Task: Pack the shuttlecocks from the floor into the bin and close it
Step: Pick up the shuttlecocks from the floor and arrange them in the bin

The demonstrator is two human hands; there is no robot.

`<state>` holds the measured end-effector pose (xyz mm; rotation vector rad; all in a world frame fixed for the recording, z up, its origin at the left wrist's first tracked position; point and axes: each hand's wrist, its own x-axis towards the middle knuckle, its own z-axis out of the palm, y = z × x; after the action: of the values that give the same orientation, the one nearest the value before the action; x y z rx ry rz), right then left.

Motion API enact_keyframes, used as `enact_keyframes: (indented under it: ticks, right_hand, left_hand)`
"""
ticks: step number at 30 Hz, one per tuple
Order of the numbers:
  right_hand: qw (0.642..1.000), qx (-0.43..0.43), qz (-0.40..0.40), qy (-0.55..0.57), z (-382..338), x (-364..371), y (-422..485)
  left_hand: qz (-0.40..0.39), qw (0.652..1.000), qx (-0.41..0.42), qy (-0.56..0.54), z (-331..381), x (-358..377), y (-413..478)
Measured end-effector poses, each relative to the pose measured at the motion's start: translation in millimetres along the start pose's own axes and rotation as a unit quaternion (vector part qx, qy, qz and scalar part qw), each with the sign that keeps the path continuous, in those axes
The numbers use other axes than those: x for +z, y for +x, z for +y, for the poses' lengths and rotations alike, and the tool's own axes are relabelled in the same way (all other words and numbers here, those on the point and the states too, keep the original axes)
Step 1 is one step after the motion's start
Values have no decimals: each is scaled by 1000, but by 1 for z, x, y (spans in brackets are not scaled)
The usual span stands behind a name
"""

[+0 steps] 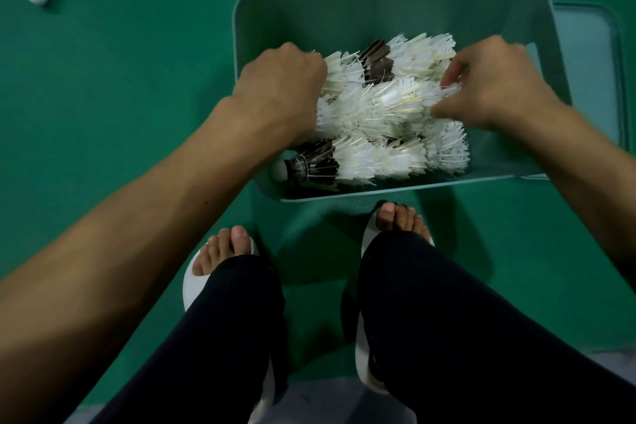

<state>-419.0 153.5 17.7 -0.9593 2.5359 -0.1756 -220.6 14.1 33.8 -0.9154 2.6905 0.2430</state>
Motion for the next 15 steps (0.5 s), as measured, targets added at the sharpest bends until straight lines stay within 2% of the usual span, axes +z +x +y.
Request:
enact_keyframes:
  ticks: [4,9,12,15]
  right_hand:
    - [997,5,70,-36,0,-13,-6]
    - [993,11,83,-80,-15,-31,-15]
    - [985,-38,141,-93,-40,-40,-24]
    - [980,-112,159,-40,-87,-48,-29]
  left_hand:
    - [82,994,9,-66,-11,-25,-5]
    - [174,970,-3,-168,-47,-38,-11]
    - [219,950,-22,-220,-65,-36,-20]
    - [249,932,-36,-262,-74,-28,-32]
